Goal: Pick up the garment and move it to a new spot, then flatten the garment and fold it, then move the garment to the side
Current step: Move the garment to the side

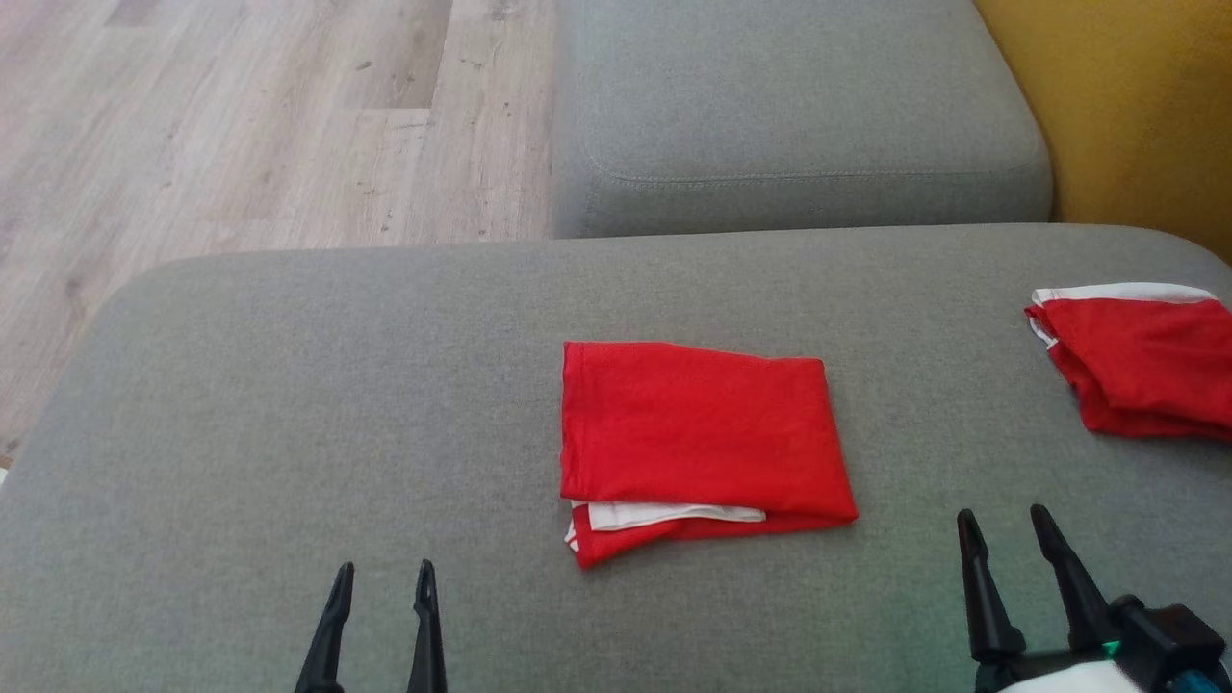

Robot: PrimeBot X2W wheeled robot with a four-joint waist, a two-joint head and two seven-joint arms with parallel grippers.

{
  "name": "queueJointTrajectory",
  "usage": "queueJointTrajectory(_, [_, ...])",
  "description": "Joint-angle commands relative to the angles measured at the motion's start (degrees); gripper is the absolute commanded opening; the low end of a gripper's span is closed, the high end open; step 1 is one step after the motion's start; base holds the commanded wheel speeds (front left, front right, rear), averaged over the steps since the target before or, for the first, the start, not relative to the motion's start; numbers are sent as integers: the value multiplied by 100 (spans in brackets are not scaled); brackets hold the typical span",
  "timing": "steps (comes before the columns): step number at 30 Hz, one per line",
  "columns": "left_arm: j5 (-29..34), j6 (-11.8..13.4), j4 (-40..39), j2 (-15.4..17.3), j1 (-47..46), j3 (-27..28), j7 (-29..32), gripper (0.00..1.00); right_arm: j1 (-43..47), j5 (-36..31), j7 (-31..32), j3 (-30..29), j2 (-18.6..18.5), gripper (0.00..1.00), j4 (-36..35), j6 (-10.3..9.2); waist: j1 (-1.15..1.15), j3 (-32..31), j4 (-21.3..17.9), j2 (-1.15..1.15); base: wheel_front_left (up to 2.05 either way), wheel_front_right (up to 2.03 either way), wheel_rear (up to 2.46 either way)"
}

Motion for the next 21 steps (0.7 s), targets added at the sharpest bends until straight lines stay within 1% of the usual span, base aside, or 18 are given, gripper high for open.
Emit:
queueJointTrajectory(1, [64,11,-171,-37,-275,231,-55,100,-295,2,-78,94,-118,100,-148,21,0,3,-12,0,0,0,0])
queueJointTrajectory(5, [79,-1,-159,-37,-296,220,-55,100,-309,72,-78,70,-111,100,-144,21,0,17,-1,0,0,0,0])
queueJointTrajectory(8, [73,-62,-170,-37,-324,146,-55,100,-329,86,-78,56,-133,100,-123,21,0,79,50,0,0,0,0])
queueJointTrajectory(10, [-40,-85,-178,-37,-336,106,-55,100,-410,82,-78,64,-152,100,-65,21,0,149,86,0,0,0,0])
queueJointTrajectory(15, [-216,-5,-216,-37,-411,67,-55,100,-754,230,-79,69,-238,100,151,21,0,340,184,0,0,0,0])
queueJointTrajectory(18, [-344,6,-257,-37,-500,-36,-55,100,-1089,455,-79,94,-348,100,426,21,0,498,288,0,0,0,0])
queueJointTrajectory(21, [-394,-40,-311,-37,-584,-157,-55,100,-1472,851,-71,326,-514,100,933,21,0,639,387,0,0,0,0])
